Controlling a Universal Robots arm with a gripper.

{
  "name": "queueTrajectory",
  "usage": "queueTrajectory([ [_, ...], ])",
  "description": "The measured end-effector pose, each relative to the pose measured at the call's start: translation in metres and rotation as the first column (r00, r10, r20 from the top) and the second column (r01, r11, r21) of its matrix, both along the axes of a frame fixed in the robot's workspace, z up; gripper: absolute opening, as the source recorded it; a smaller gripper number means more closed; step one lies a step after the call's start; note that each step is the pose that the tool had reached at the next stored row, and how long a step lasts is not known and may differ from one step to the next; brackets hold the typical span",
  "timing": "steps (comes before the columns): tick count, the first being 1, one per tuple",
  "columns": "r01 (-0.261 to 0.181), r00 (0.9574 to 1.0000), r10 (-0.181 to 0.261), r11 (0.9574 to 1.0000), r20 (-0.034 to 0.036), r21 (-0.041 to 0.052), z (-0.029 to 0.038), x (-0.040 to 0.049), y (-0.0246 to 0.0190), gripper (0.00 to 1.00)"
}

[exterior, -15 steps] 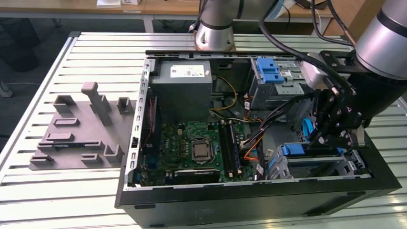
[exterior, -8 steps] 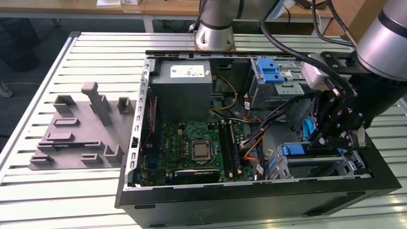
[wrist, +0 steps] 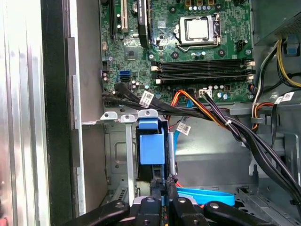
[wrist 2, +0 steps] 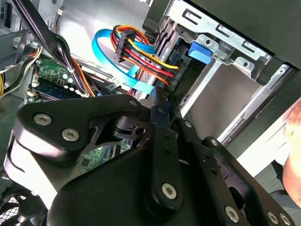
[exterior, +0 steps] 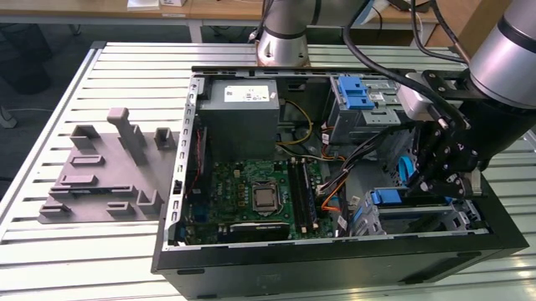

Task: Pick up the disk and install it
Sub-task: 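Insert the second disk wire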

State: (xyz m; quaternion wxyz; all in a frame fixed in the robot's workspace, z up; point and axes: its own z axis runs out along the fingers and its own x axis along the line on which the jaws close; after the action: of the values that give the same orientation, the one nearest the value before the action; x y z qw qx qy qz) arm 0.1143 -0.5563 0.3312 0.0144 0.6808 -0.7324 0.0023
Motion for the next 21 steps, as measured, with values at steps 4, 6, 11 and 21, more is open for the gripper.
queueTrajectory([
  [4,0.000,1.0000,0.000,1.0000,0.0001,-0.0002,-0.0002,0.0000,0.0000,0.16],
  [6,0.000,1.0000,0.000,1.0000,0.0000,0.0001,-0.0003,0.0000,0.0000,0.17],
  [11,0.000,1.0000,0.000,1.0000,0.0000,0.0004,0.0004,0.0000,0.0000,0.24],
  [21,0.000,1.0000,0.000,1.0000,-0.0002,0.0004,0.0088,0.0000,0.0000,0.24],
])
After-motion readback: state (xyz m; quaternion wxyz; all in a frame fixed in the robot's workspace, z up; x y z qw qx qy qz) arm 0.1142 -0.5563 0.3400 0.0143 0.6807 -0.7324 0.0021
